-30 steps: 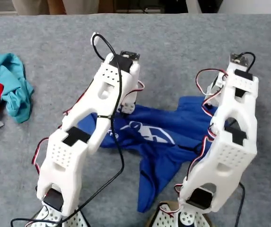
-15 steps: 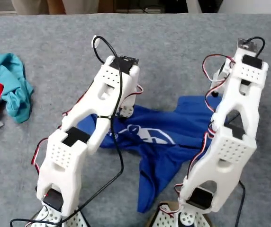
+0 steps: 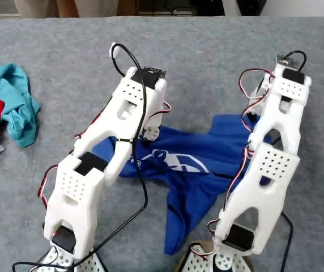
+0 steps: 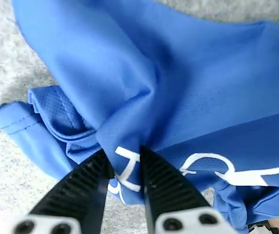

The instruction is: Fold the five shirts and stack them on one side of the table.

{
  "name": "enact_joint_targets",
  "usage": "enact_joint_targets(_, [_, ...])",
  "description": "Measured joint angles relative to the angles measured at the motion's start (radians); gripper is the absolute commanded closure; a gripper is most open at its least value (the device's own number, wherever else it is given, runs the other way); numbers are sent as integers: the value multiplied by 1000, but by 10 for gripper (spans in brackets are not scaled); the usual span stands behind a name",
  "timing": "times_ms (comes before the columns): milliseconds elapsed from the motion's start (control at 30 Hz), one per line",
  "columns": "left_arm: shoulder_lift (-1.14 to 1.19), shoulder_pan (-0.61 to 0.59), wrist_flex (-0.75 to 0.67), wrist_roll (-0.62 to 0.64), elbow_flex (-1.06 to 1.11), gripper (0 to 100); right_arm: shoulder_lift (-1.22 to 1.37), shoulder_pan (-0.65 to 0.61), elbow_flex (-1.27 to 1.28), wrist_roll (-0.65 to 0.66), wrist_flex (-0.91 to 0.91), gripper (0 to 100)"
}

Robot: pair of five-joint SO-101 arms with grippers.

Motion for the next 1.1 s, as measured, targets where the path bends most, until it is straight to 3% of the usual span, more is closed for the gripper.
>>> enact_joint_targets(133, [0, 0, 0, 0, 0, 980, 61, 8, -106, 0, 68, 990])
enact_joint_targets(767, [0, 0, 0, 0, 0, 969, 201, 48, -516, 2, 238, 992])
enact_joint_targets(967, [-2, -2, 0, -61, 9, 776, 201, 63, -597, 2, 238, 992])
enact_joint_targets(1100, [-25, -55, 0, -63, 49, 739, 201, 63, -598, 0, 238, 992])
